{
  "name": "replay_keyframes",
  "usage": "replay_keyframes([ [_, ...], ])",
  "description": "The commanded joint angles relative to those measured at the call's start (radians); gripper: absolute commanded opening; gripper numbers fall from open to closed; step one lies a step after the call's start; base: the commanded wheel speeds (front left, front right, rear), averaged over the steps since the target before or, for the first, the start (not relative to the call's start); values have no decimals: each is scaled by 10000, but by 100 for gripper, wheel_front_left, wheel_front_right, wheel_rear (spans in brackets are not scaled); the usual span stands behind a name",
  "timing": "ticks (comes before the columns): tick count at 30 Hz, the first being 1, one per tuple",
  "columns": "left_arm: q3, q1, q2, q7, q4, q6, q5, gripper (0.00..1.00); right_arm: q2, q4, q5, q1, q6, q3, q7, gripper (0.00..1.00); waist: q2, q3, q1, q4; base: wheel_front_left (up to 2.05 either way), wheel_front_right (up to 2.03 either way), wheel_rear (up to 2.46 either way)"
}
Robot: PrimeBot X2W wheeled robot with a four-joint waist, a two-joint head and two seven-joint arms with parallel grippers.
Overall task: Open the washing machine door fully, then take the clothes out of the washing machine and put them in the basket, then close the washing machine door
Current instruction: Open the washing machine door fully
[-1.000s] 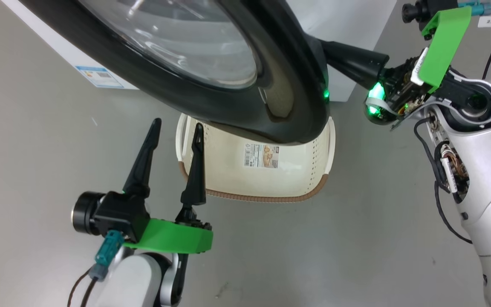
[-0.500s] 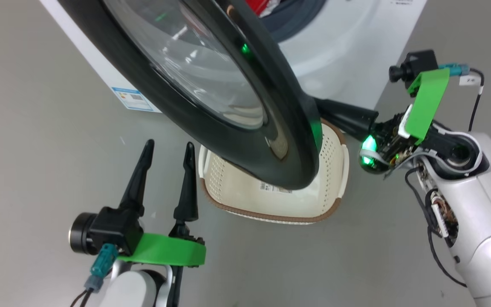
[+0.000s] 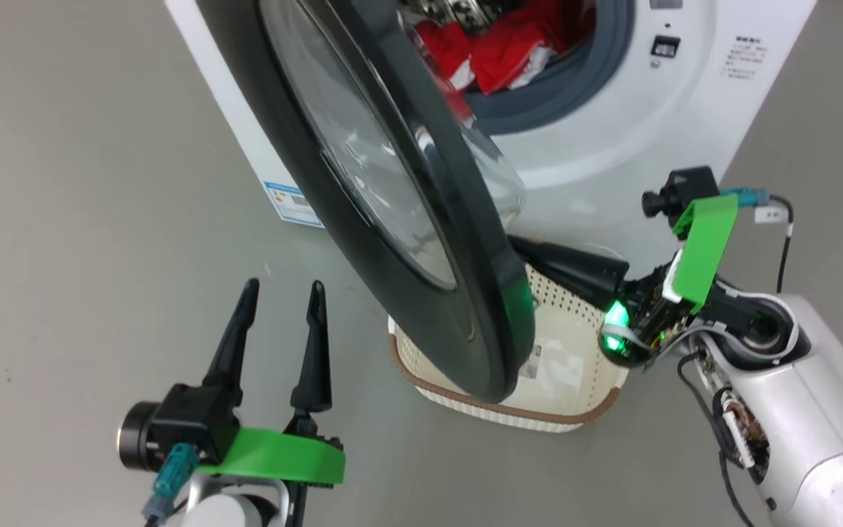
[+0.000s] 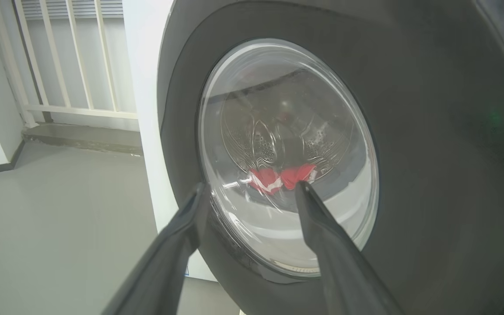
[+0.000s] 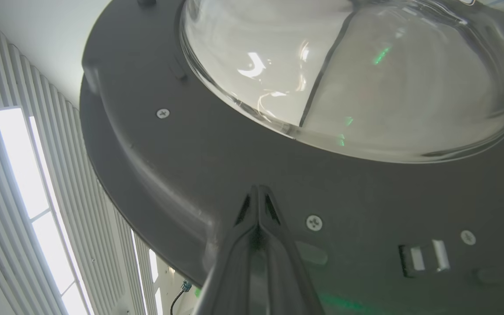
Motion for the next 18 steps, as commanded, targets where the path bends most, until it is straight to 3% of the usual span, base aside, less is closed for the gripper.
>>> replay_keyframes([
  [1,381,120,158,-49,-166,-65,-18,100,293,-282,168,188,8,258,8,0,0,-489,0,402,0,0,0],
  [18,600,526,158,-49,5,-237,6,100,444,-265,422,832,8,885,-190,0,0,-1112,0,1358,0,0,0],
])
